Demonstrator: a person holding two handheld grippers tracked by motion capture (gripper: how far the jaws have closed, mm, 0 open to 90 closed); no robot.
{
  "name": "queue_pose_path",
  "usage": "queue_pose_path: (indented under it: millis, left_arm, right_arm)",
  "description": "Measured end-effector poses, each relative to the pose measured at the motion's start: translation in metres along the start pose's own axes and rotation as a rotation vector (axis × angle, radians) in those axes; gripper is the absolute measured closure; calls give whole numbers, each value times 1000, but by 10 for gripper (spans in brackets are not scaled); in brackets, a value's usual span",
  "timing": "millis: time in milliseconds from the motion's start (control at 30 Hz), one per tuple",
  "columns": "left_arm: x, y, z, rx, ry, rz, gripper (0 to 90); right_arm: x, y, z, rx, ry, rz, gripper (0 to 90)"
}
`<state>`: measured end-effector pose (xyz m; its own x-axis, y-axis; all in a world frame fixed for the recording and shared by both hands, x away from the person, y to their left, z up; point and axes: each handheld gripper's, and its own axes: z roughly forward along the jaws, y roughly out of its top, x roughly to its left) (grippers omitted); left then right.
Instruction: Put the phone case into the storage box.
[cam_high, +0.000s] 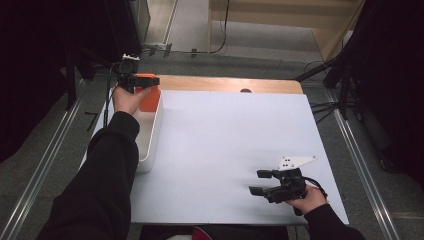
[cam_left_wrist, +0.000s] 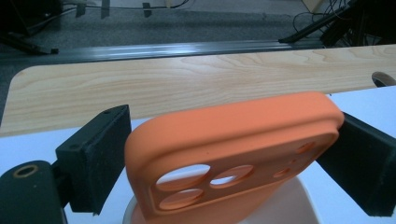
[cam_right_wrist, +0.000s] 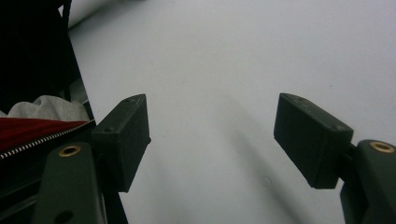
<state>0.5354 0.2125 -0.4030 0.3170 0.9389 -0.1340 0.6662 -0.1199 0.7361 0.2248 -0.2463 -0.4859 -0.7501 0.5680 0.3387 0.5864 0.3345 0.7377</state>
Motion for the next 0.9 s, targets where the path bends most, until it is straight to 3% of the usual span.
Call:
queue_pose_path:
  millis: [133, 900]
  left_arm:
    - [-3, 4, -3, -5, 11, 24, 75]
    - [-5, 26, -30, -26, -20, 34, 76]
  right_arm:
    - [0, 0, 0, -1, 2, 0, 258]
    - [-1, 1, 0, -1, 0, -2, 258]
